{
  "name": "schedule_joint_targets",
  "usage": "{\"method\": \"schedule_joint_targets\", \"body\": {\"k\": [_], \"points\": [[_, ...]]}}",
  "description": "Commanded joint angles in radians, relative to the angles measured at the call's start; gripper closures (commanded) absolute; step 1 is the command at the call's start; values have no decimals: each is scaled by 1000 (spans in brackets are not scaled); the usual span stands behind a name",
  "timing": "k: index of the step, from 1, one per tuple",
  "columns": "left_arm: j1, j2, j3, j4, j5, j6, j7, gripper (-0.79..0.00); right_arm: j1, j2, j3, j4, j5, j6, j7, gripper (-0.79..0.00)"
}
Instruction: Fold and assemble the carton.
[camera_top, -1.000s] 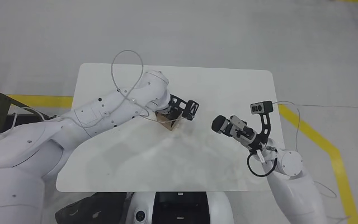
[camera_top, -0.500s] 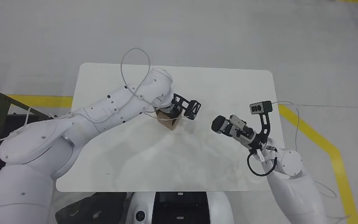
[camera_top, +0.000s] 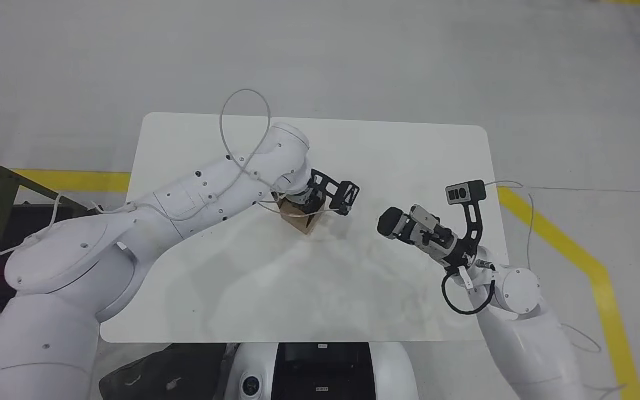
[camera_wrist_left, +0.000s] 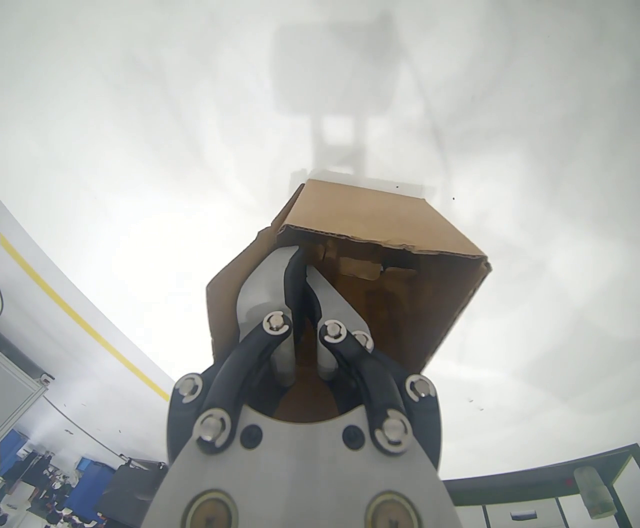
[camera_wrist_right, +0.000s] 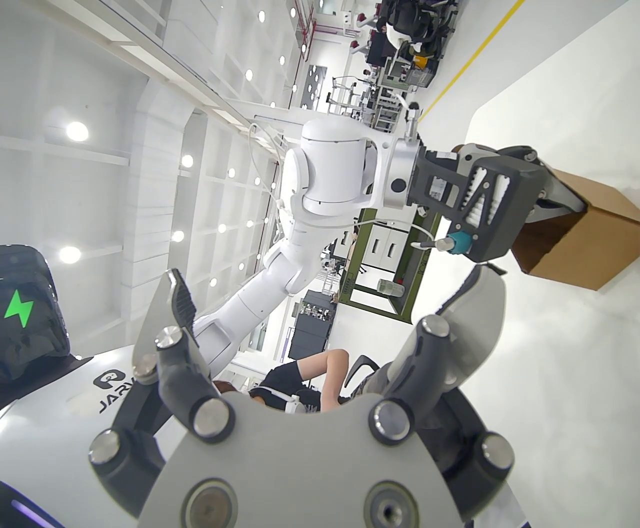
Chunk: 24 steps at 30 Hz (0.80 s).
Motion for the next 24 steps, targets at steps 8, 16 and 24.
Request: {"method": "schedule_joint_targets", "body": {"k": [8, 16, 24], "points": [[0, 0, 0, -1, 0, 0, 0, 0, 0, 0, 0, 0, 0, 0, 0, -785], [-18, 17, 0, -45, -58, 1, -1, -754, 7, -1, -10, 10, -7, 14, -13, -785], [-30, 44, 0, -99, -124, 35, -35, -785, 6, 0, -7, 11, -5, 11, -14, -785]]}}
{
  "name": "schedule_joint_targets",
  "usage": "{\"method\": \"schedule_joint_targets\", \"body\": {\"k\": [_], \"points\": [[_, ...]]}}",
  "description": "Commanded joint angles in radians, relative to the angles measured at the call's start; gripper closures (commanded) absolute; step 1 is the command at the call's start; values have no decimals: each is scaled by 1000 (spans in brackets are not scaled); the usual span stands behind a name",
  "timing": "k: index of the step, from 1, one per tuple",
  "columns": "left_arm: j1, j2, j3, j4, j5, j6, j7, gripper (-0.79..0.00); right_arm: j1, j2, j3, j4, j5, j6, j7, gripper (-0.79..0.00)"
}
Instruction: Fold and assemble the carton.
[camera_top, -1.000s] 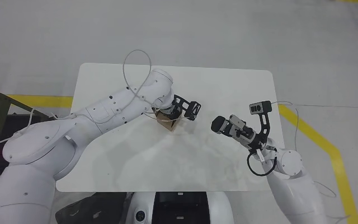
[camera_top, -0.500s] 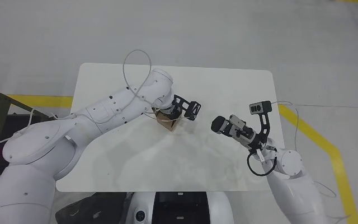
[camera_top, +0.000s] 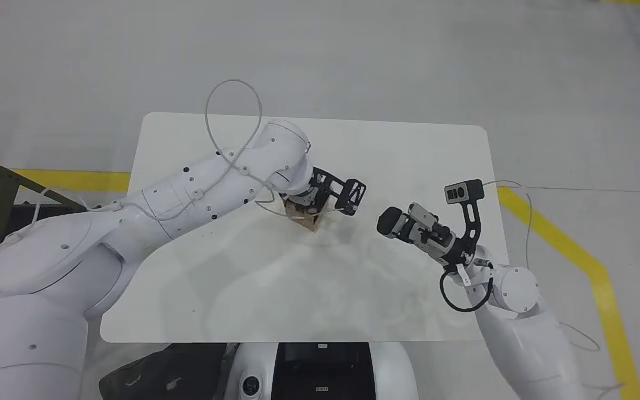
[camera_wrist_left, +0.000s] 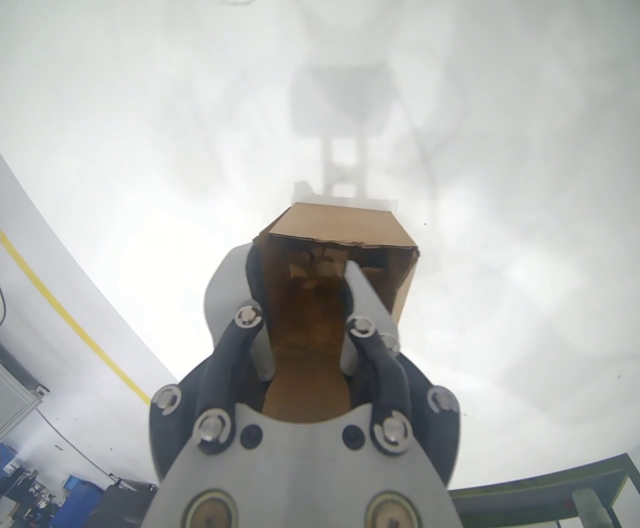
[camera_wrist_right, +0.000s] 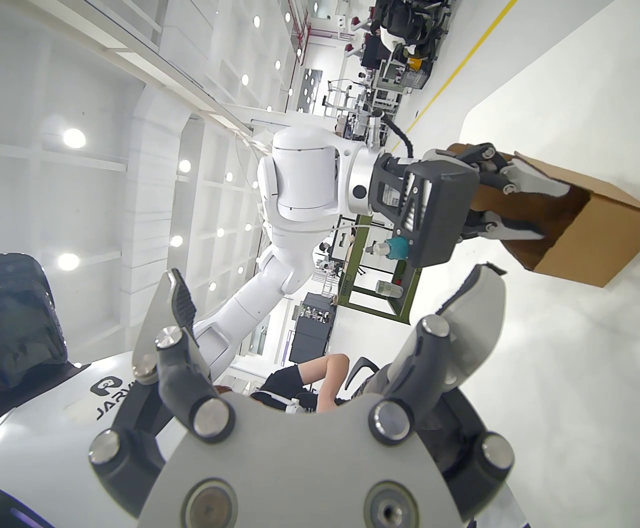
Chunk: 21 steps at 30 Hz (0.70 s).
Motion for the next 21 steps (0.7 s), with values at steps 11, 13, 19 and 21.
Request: {"method": "schedule_joint_targets", "body": {"k": [11, 13, 19, 21], "points": [[4, 0, 0, 2, 3, 4, 4, -785, 0, 0, 0, 0, 0, 0, 0, -785], [16, 1, -3, 1, 21, 17, 18, -785, 0, 0, 0, 0, 0, 0, 0, -785], [33, 10, -24, -8, 44, 17, 30, -314, 0, 0, 0, 0, 0, 0, 0, -785], [41, 16, -30, -11, 47, 15, 27, -283, 0, 0, 0, 0, 0, 0, 0, -785]]}}
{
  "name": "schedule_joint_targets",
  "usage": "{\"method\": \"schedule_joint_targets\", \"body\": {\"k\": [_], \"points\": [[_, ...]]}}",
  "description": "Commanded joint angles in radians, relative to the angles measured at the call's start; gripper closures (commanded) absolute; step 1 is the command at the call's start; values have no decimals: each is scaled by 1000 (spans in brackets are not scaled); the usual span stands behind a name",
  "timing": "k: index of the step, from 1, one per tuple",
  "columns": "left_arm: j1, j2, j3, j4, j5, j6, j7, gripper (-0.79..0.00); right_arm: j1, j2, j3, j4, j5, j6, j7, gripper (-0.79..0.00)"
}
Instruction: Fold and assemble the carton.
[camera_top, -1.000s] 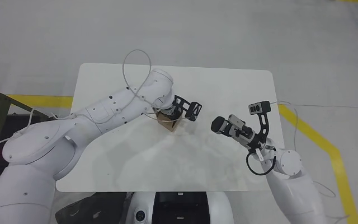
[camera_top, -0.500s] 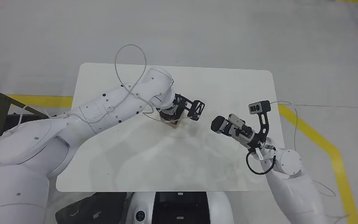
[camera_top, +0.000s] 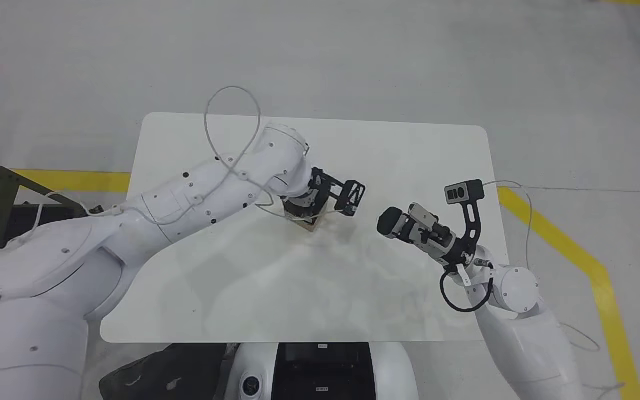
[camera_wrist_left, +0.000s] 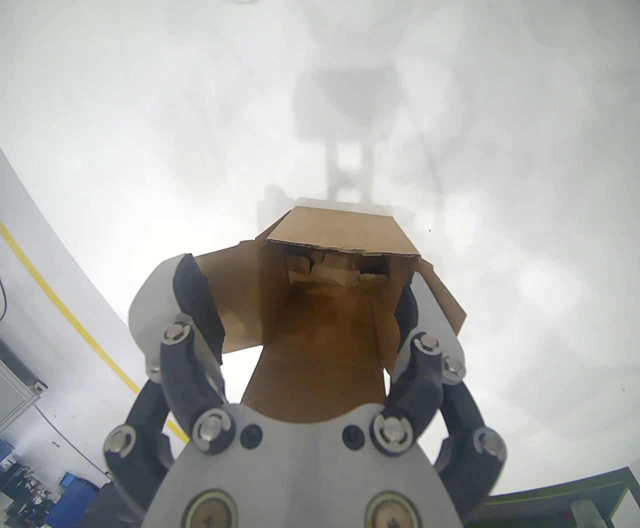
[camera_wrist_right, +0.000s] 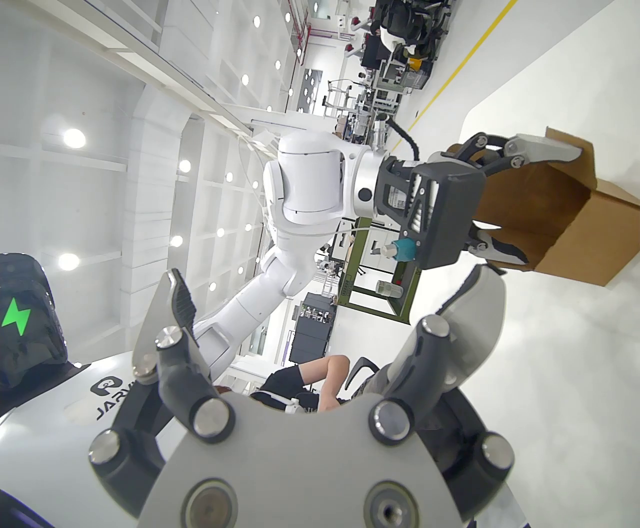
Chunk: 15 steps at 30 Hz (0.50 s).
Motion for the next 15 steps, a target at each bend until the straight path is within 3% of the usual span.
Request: {"method": "schedule_joint_targets", "body": {"k": [1, 10, 13, 15], "points": [[8, 5, -5, -3, 1, -3, -6, -265, 0, 0, 0, 0, 0, 0, 0, -785], [27, 39, -30, -51, -7, -5, -39, -175, 0, 0, 0, 0, 0, 0, 0, -785], [28, 54, -31, -72, -10, 0, -45, -99, 0, 0, 0, 0, 0, 0, 0, -785], [29, 63, -28, -83, -15, 6, -50, 0, 0, 0, 0, 0, 0, 0, 0, -785]]}}
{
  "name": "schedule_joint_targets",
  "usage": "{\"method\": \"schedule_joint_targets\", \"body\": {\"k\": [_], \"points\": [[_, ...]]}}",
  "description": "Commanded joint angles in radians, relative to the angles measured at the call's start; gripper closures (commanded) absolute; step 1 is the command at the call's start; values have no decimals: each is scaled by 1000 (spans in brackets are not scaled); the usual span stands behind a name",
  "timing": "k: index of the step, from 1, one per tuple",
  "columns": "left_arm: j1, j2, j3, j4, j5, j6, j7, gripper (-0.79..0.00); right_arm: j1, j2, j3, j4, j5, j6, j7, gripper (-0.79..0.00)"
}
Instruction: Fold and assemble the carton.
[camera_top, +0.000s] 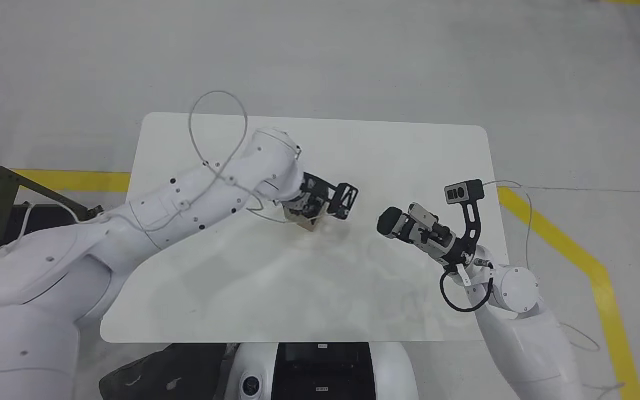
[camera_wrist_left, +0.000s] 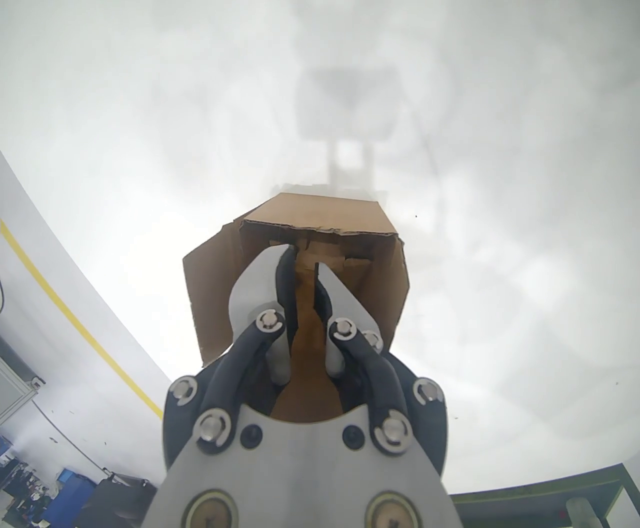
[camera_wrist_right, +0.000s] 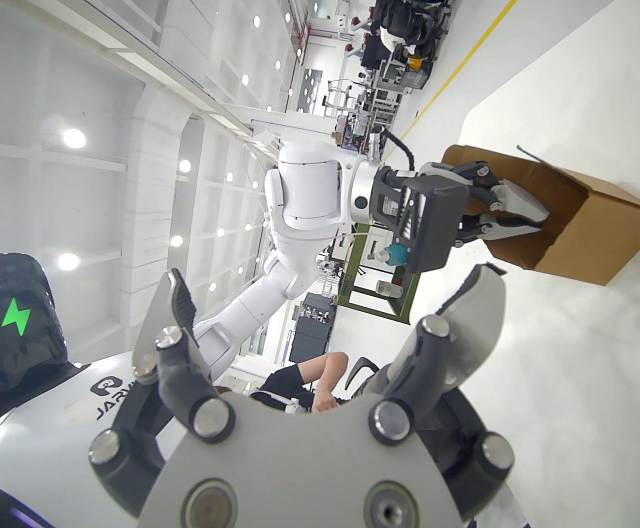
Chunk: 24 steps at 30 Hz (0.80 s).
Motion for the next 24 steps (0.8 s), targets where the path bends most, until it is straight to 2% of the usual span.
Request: {"method": "schedule_joint_targets", "body": {"k": [1, 7, 10, 18, 24], "points": [[-1, 8, 4, -10, -5, 5, -5, 0, 0, 0, 0, 0, 0, 0, 0, -785], [-12, 16, 33, 7, -31, 18, -18, -6, 0, 0, 0, 0, 0, 0, 0, -785], [-25, 7, 58, 29, -53, 15, -15, -3, 0, 0, 0, 0, 0, 0, 0, -785], [-39, -23, 58, 84, -105, 7, -7, 0, 0, 0, 0, 0, 0, 0, 0, -785], [-49, -42, 58, 116, -204, 59, -59, 0, 0, 0, 0, 0, 0, 0, 0, -785]]}}
